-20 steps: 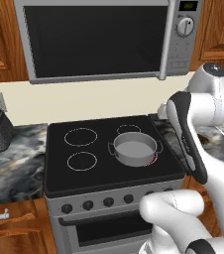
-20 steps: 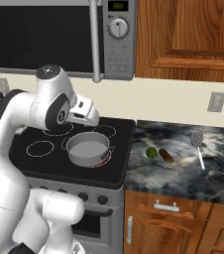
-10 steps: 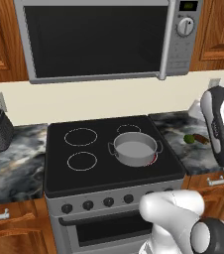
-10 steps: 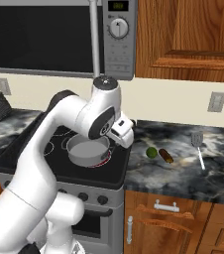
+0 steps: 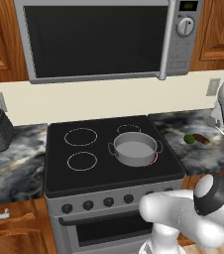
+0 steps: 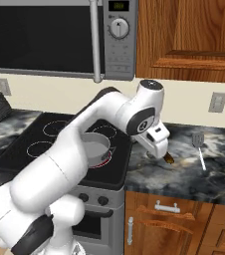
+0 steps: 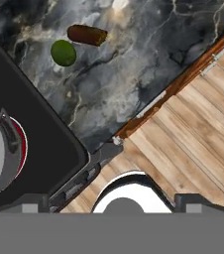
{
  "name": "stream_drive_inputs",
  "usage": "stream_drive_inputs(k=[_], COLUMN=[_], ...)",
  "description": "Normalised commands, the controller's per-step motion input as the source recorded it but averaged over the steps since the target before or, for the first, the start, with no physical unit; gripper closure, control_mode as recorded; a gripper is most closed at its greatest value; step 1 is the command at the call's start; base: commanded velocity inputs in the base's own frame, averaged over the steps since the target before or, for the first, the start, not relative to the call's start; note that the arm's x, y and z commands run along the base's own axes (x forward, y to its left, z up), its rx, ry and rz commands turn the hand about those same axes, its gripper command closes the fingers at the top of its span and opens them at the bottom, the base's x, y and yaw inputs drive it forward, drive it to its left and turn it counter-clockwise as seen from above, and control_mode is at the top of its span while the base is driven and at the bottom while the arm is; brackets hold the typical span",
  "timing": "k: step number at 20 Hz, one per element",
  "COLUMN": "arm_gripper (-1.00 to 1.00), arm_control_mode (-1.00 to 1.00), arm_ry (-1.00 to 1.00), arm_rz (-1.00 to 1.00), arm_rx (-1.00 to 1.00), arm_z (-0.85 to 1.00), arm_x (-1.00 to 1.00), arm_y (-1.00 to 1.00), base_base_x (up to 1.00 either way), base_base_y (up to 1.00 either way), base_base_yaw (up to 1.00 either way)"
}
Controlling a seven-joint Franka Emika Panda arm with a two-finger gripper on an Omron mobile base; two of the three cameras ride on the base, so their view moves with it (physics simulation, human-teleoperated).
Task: Put the sweet potato and lime in the pot. Retrieve the spatula and lightly stir the vegetables in the pot.
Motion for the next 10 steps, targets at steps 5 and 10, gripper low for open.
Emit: stream_drive_inputs(k=[5,10], arm_gripper=[-1.00,-1.00], arm_control_mode=[-1.00,-1.00], arm_ry=[0.29,0.14], arm_rz=[0.00,0.06], arm_rx=[-0.05,-0.07], arm_z=[-0.37,-0.50], arm_x=[0.30,0.71], arm_y=[-0.23,0.00], base_base_x=[0.00,0.00], base_base_y=[0.00,0.00], base_base_yaw=[0.00,0.00])
